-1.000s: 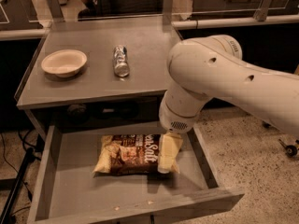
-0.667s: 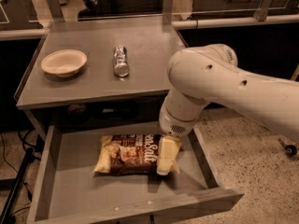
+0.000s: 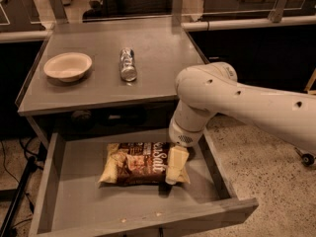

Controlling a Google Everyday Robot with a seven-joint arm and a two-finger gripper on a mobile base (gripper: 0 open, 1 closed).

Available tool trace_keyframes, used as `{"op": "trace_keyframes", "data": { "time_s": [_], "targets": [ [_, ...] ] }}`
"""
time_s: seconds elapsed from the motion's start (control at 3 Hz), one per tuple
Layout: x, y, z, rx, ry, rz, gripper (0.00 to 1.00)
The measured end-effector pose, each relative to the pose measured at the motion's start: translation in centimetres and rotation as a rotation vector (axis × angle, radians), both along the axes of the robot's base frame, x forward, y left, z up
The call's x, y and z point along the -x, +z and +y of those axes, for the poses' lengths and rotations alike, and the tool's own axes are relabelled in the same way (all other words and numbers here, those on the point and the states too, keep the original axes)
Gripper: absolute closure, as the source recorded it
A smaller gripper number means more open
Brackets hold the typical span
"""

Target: Pick brown chip bag from top drawer and place on counter

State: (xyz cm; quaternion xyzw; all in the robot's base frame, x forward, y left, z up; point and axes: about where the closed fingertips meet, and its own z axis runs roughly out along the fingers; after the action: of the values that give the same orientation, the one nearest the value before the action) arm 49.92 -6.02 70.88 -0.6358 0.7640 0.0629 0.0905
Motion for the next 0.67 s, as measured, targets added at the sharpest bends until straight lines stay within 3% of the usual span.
{"op": "trace_keyframes", "data": {
  "time_s": [0.33,0.67],
  "targets": [
    [0.0,-0.1,0.0,0.000,0.000,0.001,0.00],
    [-0.1,-1.7,1.3,-0.048,0.002,0.036,0.00]
  ]
}}
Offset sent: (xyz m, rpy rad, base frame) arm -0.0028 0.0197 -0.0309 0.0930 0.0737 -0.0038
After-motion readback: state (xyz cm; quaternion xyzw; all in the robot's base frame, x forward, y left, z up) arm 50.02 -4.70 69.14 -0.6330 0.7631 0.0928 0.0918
